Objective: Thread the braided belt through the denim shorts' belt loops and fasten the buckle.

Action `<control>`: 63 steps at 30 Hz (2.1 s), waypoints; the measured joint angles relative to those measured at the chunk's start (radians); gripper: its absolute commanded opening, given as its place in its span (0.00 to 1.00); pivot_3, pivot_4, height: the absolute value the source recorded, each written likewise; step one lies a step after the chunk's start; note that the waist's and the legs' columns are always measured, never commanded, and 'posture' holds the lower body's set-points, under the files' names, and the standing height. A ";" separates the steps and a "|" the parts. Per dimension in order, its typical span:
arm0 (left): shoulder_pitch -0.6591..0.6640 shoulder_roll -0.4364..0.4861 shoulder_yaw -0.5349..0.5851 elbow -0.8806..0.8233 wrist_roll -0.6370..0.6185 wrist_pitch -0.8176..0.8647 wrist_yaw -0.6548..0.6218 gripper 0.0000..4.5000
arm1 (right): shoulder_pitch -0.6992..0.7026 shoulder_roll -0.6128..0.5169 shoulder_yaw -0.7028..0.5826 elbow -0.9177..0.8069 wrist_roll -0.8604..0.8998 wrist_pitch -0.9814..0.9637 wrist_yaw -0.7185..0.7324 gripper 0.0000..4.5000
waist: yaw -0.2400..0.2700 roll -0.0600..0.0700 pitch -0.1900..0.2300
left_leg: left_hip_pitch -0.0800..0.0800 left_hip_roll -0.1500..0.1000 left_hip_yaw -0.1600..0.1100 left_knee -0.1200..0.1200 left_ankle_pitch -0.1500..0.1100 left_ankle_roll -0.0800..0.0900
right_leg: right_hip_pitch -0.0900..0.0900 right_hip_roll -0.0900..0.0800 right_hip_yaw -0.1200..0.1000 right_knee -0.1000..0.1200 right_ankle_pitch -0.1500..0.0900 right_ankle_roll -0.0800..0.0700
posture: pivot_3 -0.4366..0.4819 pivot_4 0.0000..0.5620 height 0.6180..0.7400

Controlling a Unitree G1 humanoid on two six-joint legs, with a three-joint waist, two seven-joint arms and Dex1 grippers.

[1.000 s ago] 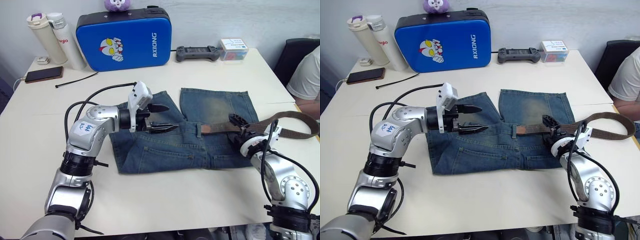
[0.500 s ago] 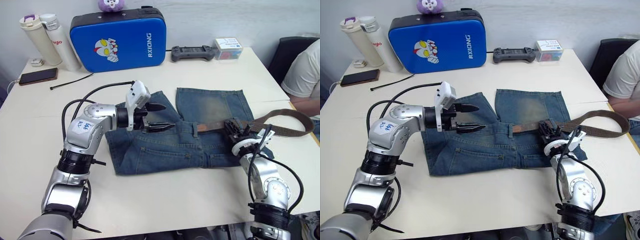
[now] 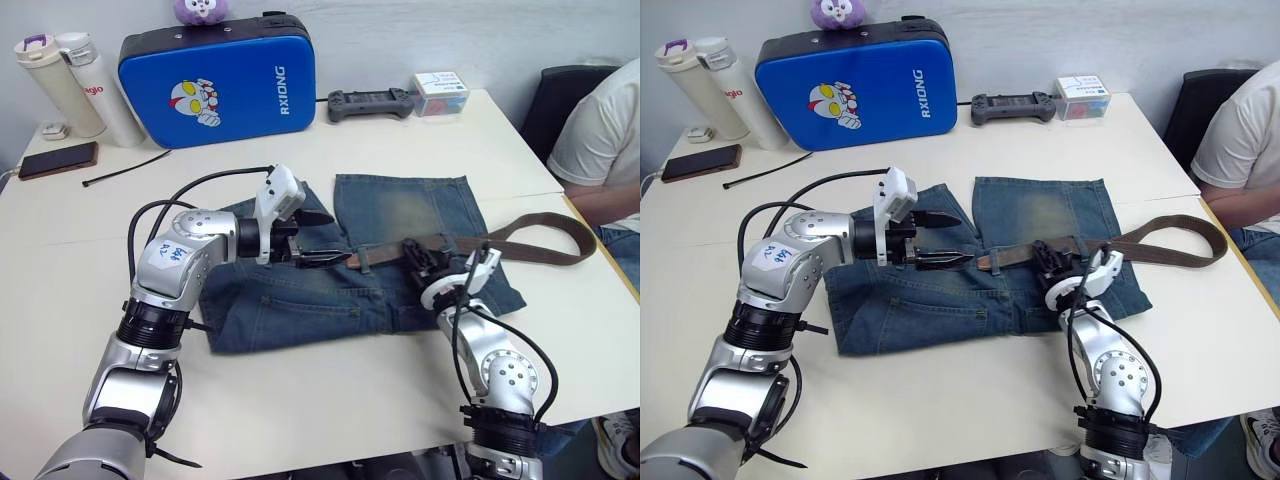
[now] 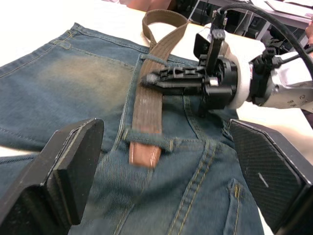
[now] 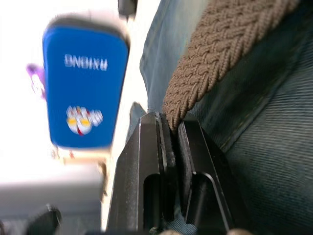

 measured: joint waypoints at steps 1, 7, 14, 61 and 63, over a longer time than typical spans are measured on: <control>0.000 0.000 -0.001 0.000 0.000 0.000 0.000 1.00 | -0.003 0.002 0.014 -0.001 -0.007 0.017 0.005 0.01 | -0.002 0.000 0.000 | 0.000 0.000 0.000 0.000 0.000 0.000 | 0.000 0.000 0.000 0.000 0.000 0.000 | 0.48 0.27 0.99; 0.001 -0.002 -0.007 0.000 0.000 0.000 0.000 1.00 | -0.038 0.022 0.053 0.009 -0.005 0.114 -0.027 0.01 | -0.005 0.000 0.000 | -0.001 0.000 0.000 -0.001 0.000 -0.001 | -0.001 0.000 0.001 0.000 0.000 0.000 | 0.48 0.27 0.99; 0.004 -0.002 -0.008 0.000 0.000 -0.002 -0.001 1.00 | -0.062 -0.005 0.076 0.011 -0.045 0.186 -0.023 0.01 | -0.005 0.000 0.000 | -0.001 0.000 0.000 -0.001 0.000 -0.001 | -0.001 0.000 0.001 0.000 0.000 0.000 | 0.48 0.27 0.99; -0.075 -0.027 -0.198 0.486 0.471 -0.859 -0.137 0.65 | 0.042 -0.549 0.238 -0.363 -0.580 0.483 0.165 0.00 | 0.044 -0.010 -0.005 | -0.006 -0.002 0.001 0.003 0.001 0.004 | -0.005 -0.001 0.005 0.001 0.000 0.000 | 0.48 0.27 0.99; -0.092 -0.045 -0.208 0.520 0.500 -0.873 -0.116 0.65 | 0.036 -0.538 0.235 -0.362 -0.596 0.491 0.171 0.00 | 0.044 -0.011 -0.005 | -0.006 -0.002 0.001 0.003 0.001 0.004 | -0.005 -0.001 0.005 0.001 0.000 0.000 | 0.48 0.27 0.99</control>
